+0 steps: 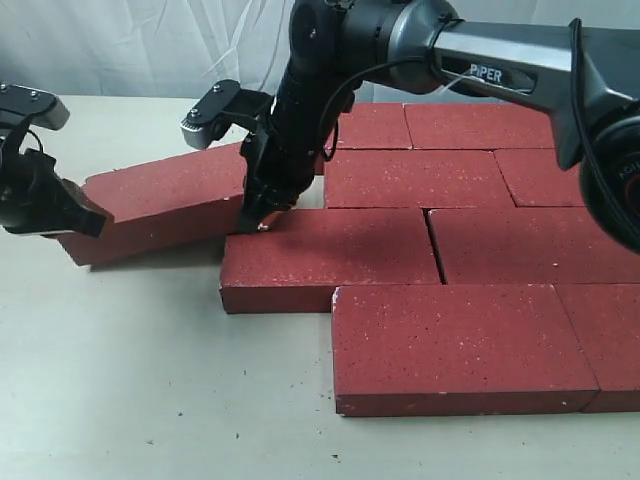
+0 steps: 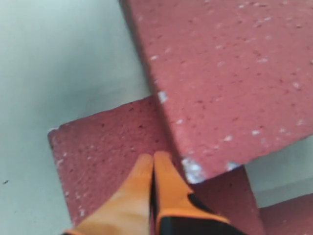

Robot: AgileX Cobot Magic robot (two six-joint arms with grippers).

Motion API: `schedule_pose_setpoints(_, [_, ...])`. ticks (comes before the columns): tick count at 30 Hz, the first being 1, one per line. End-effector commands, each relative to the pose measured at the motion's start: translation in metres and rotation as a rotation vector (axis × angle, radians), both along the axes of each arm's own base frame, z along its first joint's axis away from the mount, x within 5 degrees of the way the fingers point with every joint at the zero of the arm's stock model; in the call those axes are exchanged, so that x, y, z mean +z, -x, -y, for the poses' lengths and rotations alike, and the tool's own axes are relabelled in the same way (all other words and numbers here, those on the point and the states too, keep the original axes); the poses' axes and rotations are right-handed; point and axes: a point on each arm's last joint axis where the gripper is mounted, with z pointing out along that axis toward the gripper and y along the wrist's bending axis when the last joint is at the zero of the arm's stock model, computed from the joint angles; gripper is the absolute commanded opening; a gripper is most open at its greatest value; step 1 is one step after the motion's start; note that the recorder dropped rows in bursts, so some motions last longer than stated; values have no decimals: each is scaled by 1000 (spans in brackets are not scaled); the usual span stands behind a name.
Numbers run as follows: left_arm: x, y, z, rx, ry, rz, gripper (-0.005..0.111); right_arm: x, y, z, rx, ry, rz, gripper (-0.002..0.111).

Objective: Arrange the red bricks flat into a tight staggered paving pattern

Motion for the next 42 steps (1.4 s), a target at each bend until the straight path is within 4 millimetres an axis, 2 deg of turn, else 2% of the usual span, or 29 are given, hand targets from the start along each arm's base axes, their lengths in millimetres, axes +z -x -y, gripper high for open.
schedule_pose_setpoints(1, [9, 7, 12, -194, 82, 33, 0, -10, -7, -6, -38, -38, 49, -1])
schedule_pose_setpoints(8, [10, 3, 11, -171, 70, 88, 0, -17, -8, -24, -83, -151, 65, -1])
schedule_pose_setpoints(13, [10, -11, 1, -3, 13, 164, 0, -11, -6, -44, -96, -228, 191, -1])
schedule_pose_setpoints(17, [-1, -13, 1, -13, 15, 123, 0, -11, 1, -49, -72, -219, 181, -1])
schedule_pose_setpoints(19, [-8, -15, 1, -20, 11, 103, 0, -5, 10, -40, -9, -138, 115, -1])
schedule_pose_setpoints(20, [-8, -18, 0, -16, -10, 122, 0, 3, 14, -26, 45, -35, 89, -1])
schedule_pose_setpoints(23, [0, -22, 1, -8, 19, 141, 0, 18, 15, 3, 9, 47, -30, -1])
schedule_pose_setpoints(25, [1, -20, 4, -36, 51, 129, 0, 20, 18, 24, -15, 71, -121, -1])
schedule_pose_setpoints(28, [0, -22, 6, -21, 83, 121, 0, 9, 16, 66, -79, 7, -125, -1])
schedule_pose_setpoints(30, [-3, -29, 5, 14, 91, 134, 0, 4, 13, 80, -146, -132, -86, -1])
schedule_pose_setpoints(34, [-12, -36, 10, -30, 114, 103, 0, 4, 10, 79, -124, -266, -12, -1])
schedule_pose_setpoints(42, [-32, -54, 7, 24, 50, 91, 0, 5, 12, 74, -127, -283, -11, -1])
